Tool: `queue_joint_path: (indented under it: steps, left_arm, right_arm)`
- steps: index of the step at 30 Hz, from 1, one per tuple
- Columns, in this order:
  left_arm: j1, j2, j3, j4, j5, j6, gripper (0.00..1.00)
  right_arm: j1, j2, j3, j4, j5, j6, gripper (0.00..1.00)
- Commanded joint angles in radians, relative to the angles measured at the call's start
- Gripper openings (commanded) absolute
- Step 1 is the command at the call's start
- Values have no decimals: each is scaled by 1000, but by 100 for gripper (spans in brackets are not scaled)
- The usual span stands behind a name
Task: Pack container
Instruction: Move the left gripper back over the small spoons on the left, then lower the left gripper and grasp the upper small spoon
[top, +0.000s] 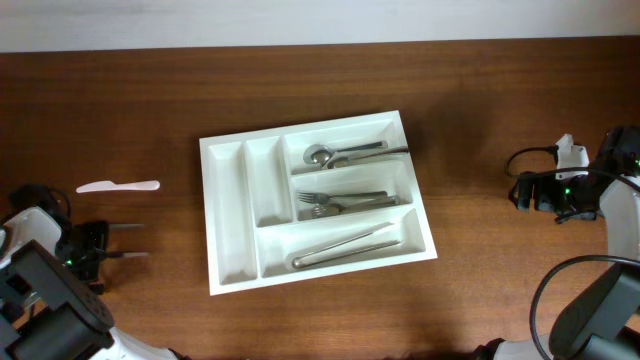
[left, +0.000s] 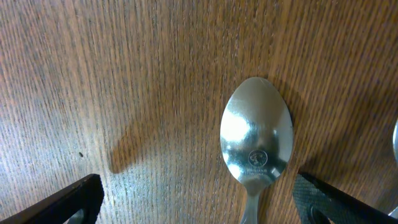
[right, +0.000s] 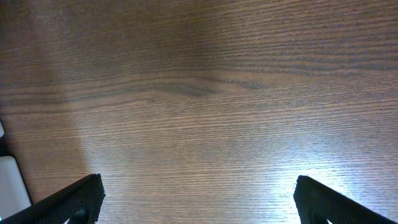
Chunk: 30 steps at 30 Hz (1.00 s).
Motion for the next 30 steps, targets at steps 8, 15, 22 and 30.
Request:
queue_joint_path:
  steps: [8, 15, 22, 30]
  left_arm:
    - [4, 31, -8, 3, 2, -10, 99]
    - [4, 31, -8, 17, 39, -10, 100]
    - [-4, 31, -10, 14, 60, -9, 97]
    - [-47, 32, -13, 15, 56, -10, 97]
  right_arm:
    - [-7, -1, -2, 0, -12, -10, 99]
    - [-7, -1, -2, 0, -12, -10, 99]
    - [-7, -1, -2, 0, -12, -10, 99]
    - [-6, -1, -2, 0, -12, -10, 99]
